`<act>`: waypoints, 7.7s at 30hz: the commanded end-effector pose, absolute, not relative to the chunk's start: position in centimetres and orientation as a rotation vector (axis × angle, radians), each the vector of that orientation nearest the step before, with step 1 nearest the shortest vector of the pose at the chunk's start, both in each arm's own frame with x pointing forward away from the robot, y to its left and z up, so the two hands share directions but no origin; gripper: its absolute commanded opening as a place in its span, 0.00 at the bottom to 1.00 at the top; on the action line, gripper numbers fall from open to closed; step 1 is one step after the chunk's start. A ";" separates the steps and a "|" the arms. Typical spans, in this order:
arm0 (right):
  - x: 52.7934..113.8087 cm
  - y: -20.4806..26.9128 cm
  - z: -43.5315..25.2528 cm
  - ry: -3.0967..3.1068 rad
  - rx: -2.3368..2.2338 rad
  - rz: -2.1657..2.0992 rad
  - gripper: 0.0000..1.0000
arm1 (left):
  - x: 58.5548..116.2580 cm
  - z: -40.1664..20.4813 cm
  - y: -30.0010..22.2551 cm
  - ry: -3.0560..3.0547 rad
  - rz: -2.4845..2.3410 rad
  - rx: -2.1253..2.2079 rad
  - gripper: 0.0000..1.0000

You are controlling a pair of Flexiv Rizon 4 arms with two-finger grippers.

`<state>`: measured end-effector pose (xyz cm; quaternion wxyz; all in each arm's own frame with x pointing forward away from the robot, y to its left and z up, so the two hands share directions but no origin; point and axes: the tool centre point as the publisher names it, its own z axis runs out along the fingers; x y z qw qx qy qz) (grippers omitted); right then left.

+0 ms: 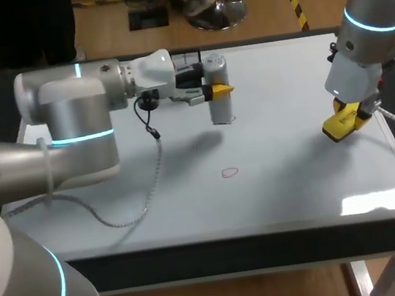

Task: Pick up the inspection probe, press it on each red-marked spot on the whiteboard one by one, put down the probe, pick up the eraser, and wipe off all the red marks.

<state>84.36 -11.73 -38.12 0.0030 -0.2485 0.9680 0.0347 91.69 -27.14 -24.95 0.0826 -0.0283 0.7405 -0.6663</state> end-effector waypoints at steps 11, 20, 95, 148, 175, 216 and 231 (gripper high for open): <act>84.4 -11.7 -38.1 3.037 -0.781 0.104 0.00 | 95.7 -27.2 -29.8 2.214 -2.003 -0.120 0.00; 84.4 -11.7 -38.1 3.037 -0.781 0.104 0.00 | 96.2 -28.2 -29.6 2.229 -1.987 -0.150 0.00; 84.4 -11.7 -38.1 3.037 -0.781 0.104 0.00 | 108.1 -17.1 -33.8 2.292 -1.952 -0.074 0.00; 86.6 -7.4 -37.9 3.026 -1.031 0.028 0.00 | 110.6 -18.5 -33.2 2.301 -1.950 -0.095 0.00; 93.4 8.3 -38.4 2.656 -1.885 -0.052 0.00 | 110.6 -18.5 -33.2 2.301 -1.950 -0.095 0.00; 95.5 16.6 -41.5 2.387 -2.238 0.025 0.00 | 110.6 -18.5 -33.2 2.301 -1.950 -0.095 0.00; 95.3 14.9 -42.7 2.465 -2.166 0.093 0.00 | 110.6 -18.5 -33.2 2.301 -1.950 -0.095 0.00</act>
